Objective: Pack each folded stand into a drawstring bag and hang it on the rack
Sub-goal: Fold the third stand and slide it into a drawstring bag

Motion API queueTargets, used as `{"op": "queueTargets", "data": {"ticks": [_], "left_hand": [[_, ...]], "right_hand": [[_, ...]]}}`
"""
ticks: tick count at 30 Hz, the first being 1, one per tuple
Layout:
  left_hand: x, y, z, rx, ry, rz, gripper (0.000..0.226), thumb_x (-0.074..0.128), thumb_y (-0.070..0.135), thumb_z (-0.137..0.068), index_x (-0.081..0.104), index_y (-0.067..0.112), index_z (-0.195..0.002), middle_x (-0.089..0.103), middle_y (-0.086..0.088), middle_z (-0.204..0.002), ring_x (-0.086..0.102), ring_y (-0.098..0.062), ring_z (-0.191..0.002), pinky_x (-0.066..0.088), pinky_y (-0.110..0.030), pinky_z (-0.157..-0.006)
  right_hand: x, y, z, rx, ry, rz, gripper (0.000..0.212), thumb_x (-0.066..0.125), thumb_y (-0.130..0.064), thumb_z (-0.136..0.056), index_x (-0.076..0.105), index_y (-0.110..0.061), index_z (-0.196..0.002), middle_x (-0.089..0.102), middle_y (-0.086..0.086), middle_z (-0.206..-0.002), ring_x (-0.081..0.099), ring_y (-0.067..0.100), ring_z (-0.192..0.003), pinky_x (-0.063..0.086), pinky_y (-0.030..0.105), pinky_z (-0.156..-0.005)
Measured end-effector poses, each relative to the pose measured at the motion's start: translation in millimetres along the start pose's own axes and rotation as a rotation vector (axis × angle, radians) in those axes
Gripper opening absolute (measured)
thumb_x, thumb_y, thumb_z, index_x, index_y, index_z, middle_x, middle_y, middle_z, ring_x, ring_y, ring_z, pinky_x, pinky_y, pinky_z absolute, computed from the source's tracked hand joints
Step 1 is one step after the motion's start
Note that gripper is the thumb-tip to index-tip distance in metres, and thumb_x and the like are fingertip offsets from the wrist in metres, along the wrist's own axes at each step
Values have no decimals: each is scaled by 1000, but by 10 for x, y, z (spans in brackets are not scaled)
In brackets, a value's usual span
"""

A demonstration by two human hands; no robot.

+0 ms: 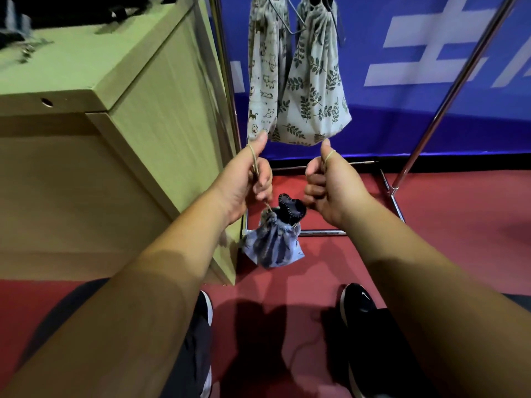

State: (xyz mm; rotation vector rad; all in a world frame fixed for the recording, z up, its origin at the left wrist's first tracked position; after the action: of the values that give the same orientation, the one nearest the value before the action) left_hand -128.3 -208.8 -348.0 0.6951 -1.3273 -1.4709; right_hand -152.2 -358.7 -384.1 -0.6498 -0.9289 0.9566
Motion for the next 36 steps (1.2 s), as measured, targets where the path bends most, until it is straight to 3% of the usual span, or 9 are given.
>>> {"op": "queueTargets", "data": {"ticks": [3,8,12,18,22,25,27,31,36], "left_hand": [[-92,-11,-4,-54,48,-205,83,46,80,-94,43,11,-47,22,-1,-41,23,-19,-38,25,-24,-46],[-325,133,74,6,129,-722,93,44,88,-88,50,3,-51,35,-15,-51,37,-23,-44,40,-29,-55],[-338,77,146,-37,72,-880,99,40,97,-83,49,4,-50,37,-18,-55,38,-25,-51,47,-37,-69],[-445,83,153,-75,125,-798,91,41,96,-83,49,10,-54,39,-15,-56,39,-22,-48,42,-30,-57],[-443,134,119,-90,59,-381,80,60,86,-79,54,9,-58,30,-7,-52,27,-17,-44,31,-26,-53],[-465,164,59,-3,80,-324,63,70,79,-76,65,16,-73,53,-6,-65,55,-23,-57,59,-47,-82],[-550,149,33,52,195,-405,62,75,83,-71,62,22,-79,62,-3,-74,62,-21,-72,55,-55,-102],[-502,155,60,153,325,-504,65,79,75,-73,55,15,-63,55,-1,-62,48,-16,-64,45,-33,-73],[-289,142,146,248,373,-356,30,88,45,-80,80,17,-78,74,1,-72,59,-12,-64,48,-32,-71]], "right_hand": [[-94,10,2,-5,79,56,69,50,-73,-101,46,-19,-57,20,-4,-58,13,13,-47,12,24,-48],[-235,-65,26,-141,184,271,71,61,-72,-95,46,-17,-52,28,4,-52,24,17,-42,21,25,-49],[-236,-35,35,-189,199,383,74,64,-73,-92,45,-18,-46,39,7,-50,35,20,-38,31,24,-44],[-309,-119,68,-232,246,399,73,62,-75,-92,44,-20,-47,42,2,-49,36,20,-39,34,28,-47],[-177,-225,54,-221,157,351,75,57,-78,-94,58,-17,-51,38,4,-52,34,19,-42,38,28,-48],[-21,-293,45,-226,48,365,78,49,-78,-98,78,-12,-70,64,0,-66,57,17,-55,59,35,-68],[30,-394,97,-322,87,557,72,42,-77,-101,85,-23,-81,80,-7,-87,72,13,-82,57,35,-87],[153,-481,249,-448,168,661,58,49,-67,-104,80,-22,-82,70,-12,-68,64,8,-71,46,30,-70],[308,-477,298,-488,172,696,50,53,-53,-107,75,-13,-88,76,12,-83,71,31,-80,56,45,-78]]}}
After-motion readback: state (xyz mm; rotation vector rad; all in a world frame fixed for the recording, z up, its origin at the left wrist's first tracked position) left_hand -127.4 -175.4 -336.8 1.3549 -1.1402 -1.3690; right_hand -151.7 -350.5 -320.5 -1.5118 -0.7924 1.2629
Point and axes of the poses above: each hand's wrist, its own z-axis away from the middle knuckle, its own x-axis out of the palm, y = z × x, the point moved 10 cm from there along -z, towards the middle knuckle
